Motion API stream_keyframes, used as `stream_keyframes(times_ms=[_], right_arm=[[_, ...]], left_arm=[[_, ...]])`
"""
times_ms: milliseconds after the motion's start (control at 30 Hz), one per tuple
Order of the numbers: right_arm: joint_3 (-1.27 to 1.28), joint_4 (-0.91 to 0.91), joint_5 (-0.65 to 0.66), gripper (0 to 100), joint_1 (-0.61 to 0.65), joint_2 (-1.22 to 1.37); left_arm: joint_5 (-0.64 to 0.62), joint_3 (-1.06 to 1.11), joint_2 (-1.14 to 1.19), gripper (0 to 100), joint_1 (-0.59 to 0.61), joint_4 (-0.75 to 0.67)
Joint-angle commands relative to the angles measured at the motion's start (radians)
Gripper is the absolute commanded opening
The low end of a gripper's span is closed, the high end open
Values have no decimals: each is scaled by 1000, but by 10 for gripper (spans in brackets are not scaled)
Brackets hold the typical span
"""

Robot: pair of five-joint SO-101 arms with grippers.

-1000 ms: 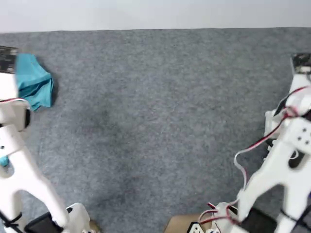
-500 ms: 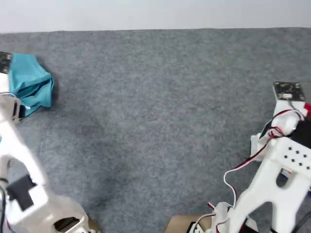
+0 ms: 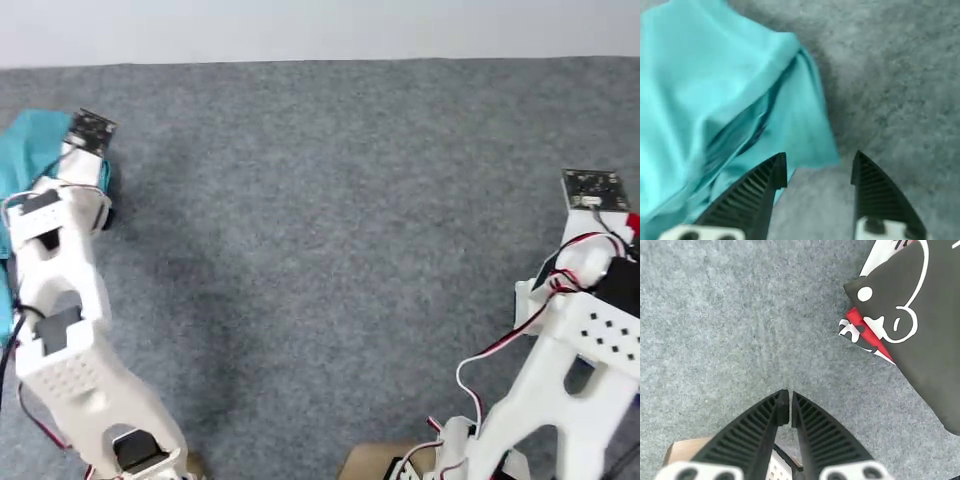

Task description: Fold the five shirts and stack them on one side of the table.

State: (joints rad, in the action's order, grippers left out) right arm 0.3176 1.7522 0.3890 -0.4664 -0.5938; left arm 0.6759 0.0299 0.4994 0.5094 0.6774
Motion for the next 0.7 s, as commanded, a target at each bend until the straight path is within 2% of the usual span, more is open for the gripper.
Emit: stream_keyframes(times_ms=[0, 67, 200, 233, 467, 667], right_arm=[[-5, 44, -3, 9, 7, -27], [-5, 44, -3, 9, 7, -27], [-5, 44, -3, 9, 7, -27], [-5, 44, -3, 9, 7, -27], [-5, 44, -3, 9, 8, -27], [-5, 42, -3, 9, 8, -27]], left_arm=[[11, -51, 54, 213, -11, -64], [11, -102, 106, 183, -11, -61], [38, -194, 164, 7, -11, -55], [38, -213, 161, 3, -11, -34], [37, -325, -32, 5, -60, 322], [34, -351, -288, 5, -201, 608]])
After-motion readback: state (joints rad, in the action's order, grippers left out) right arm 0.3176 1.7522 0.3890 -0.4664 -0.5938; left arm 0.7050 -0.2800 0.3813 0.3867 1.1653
